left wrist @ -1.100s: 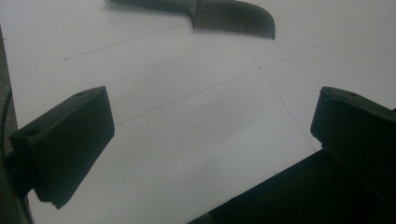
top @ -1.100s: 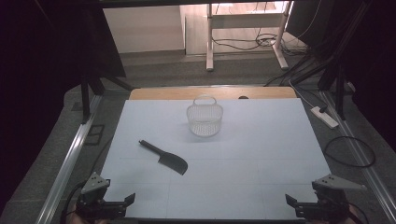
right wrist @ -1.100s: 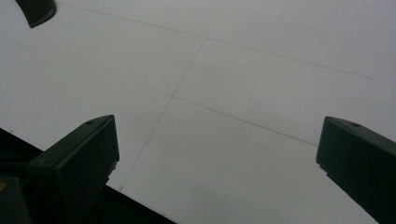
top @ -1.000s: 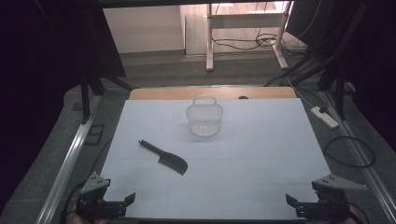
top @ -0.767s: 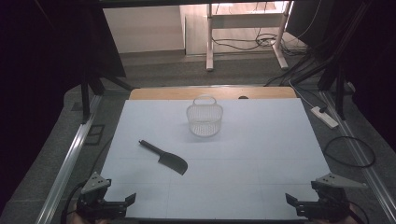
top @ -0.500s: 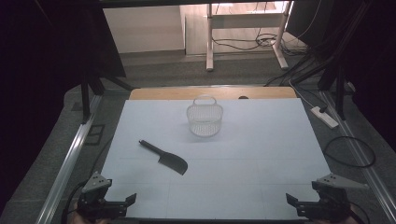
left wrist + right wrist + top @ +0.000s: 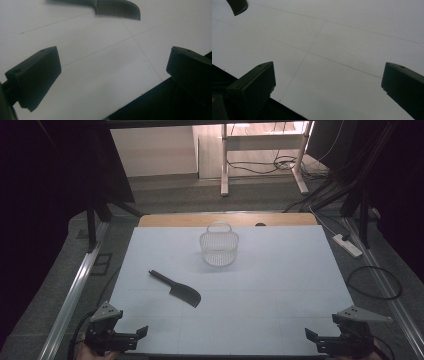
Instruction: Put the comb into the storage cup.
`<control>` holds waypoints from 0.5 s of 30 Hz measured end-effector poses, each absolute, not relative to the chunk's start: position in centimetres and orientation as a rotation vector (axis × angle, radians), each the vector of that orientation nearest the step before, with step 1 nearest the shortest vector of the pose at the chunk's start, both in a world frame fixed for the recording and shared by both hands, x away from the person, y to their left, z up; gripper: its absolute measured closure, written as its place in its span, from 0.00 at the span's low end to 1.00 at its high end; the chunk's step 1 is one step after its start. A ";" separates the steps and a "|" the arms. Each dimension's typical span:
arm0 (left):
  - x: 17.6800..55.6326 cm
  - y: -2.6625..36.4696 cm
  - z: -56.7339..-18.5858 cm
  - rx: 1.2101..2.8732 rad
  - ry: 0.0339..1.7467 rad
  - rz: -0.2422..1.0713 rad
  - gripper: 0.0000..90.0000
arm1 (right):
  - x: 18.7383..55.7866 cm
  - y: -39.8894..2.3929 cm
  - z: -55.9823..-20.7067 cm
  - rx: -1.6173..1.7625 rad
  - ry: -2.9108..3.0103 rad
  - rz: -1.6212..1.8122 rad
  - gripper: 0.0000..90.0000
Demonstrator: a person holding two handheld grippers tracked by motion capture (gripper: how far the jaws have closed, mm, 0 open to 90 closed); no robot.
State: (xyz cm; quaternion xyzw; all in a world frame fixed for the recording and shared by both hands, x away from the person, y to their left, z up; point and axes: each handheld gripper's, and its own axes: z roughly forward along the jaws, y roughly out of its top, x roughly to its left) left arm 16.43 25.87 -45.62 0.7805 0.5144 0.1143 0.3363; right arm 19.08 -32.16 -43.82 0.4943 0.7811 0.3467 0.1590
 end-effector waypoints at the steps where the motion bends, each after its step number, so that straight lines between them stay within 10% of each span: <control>1: 16.6 25.8 -45.6 2.035 1.337 0.298 0.00 | 19.1 -32.2 -43.8 1.413 2.235 0.988 0.00; 15: 18.5 25.6 -46.1 2.037 1.270 0.230 0.00 | 19.1 -32.0 -43.9 1.409 2.242 0.976 0.00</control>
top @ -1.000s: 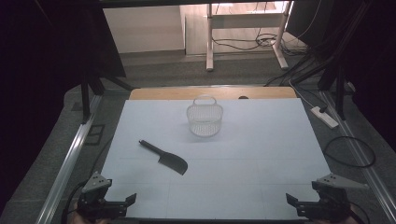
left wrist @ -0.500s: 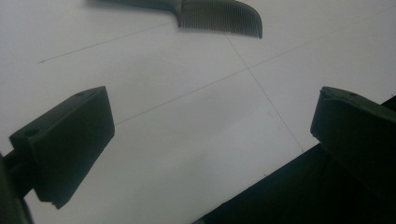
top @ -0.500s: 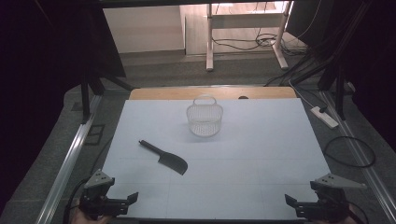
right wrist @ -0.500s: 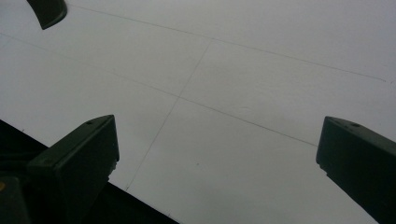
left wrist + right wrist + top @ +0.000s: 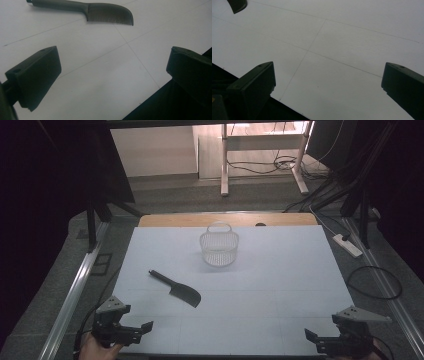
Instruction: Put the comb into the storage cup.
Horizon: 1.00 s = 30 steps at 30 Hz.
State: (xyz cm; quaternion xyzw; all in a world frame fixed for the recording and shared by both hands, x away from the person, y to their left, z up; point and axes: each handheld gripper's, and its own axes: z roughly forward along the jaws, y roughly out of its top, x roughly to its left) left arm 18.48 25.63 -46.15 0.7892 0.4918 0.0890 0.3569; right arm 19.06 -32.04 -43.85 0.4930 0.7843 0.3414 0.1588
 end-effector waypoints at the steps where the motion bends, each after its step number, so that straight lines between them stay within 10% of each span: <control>1: 18.6 25.6 -46.1 2.036 1.267 0.228 0.00 | 19.1 -32.0 -43.9 1.409 2.243 0.976 0.00; 30: 24.0 23.7 -45.7 2.099 1.242 0.188 0.00 | 19.1 -31.8 -43.9 1.383 2.262 0.961 0.00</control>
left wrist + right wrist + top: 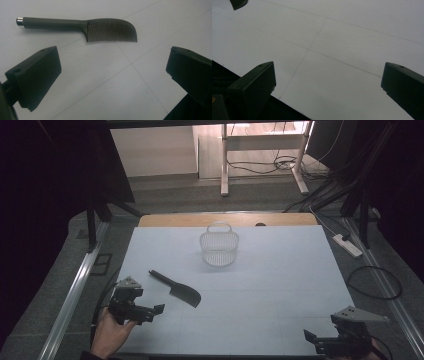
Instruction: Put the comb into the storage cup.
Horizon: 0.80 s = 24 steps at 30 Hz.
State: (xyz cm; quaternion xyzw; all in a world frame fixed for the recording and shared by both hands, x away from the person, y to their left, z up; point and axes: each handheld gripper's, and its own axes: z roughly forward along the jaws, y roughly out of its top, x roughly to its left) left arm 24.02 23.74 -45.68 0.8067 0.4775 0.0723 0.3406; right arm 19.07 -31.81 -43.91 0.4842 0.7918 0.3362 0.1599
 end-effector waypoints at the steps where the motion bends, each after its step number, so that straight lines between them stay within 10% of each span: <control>1: 24.2 23.7 -45.7 2.104 1.242 0.189 0.00 | 19.1 -31.8 -43.9 1.383 2.263 0.960 0.00; 24: 29.1 22.3 -46.1 2.190 1.239 0.210 0.00 | 19.1 -31.7 -44.0 1.373 2.274 0.948 0.01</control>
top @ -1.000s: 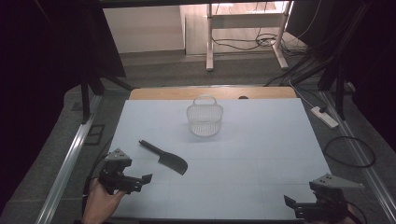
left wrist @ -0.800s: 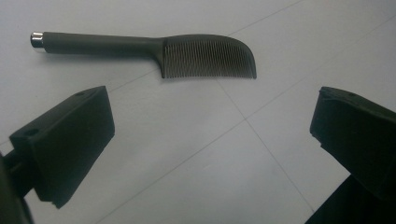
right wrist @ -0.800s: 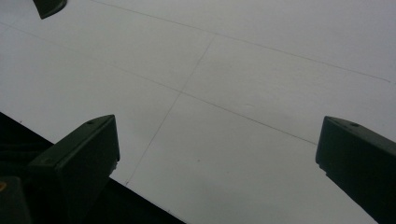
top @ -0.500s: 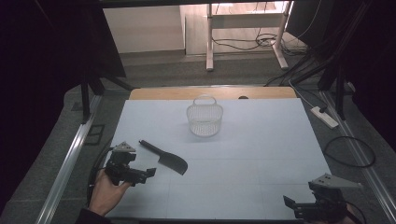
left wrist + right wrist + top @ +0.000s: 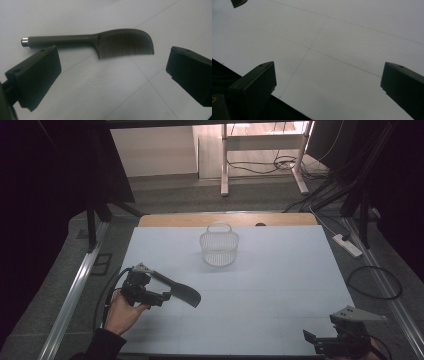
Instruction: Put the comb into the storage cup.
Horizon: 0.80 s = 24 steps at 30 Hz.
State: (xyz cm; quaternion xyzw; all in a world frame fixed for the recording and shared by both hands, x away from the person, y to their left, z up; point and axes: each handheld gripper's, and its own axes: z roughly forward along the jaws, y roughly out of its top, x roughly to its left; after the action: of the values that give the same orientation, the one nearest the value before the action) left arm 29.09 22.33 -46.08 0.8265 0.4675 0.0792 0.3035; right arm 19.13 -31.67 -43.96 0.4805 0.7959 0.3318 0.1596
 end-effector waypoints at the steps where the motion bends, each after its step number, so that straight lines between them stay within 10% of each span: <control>1: 29.3 22.3 -46.1 2.192 1.239 0.207 0.00 | 19.1 -31.7 -44.0 1.373 2.274 0.948 0.01; 24: 34.4 20.7 -46.0 2.238 1.230 0.202 0.01 | 19.2 -31.7 -44.0 1.375 2.282 0.942 0.02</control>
State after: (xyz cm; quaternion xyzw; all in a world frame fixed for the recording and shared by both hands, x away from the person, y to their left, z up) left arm 34.45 20.70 -45.95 0.8372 0.4601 0.0755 0.2859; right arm 19.19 -31.66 -43.98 0.4805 0.7975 0.3292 0.1573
